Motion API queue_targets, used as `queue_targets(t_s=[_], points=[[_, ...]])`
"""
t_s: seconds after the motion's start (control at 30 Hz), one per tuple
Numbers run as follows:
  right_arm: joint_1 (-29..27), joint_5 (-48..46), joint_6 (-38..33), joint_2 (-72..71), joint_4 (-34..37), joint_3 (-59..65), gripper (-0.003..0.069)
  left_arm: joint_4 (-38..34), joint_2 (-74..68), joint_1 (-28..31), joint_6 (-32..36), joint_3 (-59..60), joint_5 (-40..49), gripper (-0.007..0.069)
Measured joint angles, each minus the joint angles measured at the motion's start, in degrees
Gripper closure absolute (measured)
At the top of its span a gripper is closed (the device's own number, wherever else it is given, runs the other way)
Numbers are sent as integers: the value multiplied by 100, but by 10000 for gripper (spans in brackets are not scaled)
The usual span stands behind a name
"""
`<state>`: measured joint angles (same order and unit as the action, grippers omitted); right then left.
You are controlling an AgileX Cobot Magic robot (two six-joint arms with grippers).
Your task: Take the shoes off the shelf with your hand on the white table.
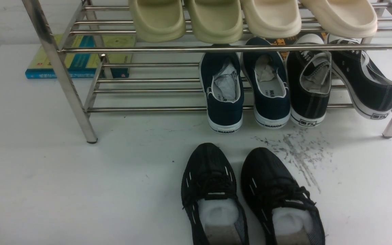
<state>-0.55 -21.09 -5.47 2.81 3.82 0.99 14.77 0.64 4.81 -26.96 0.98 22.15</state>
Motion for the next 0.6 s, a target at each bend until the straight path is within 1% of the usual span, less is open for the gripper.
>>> queue_targets(t_s=[0.6], points=[[0, 0, 0, 0, 0, 0, 418, 54, 0, 0, 0, 0, 0, 536]])
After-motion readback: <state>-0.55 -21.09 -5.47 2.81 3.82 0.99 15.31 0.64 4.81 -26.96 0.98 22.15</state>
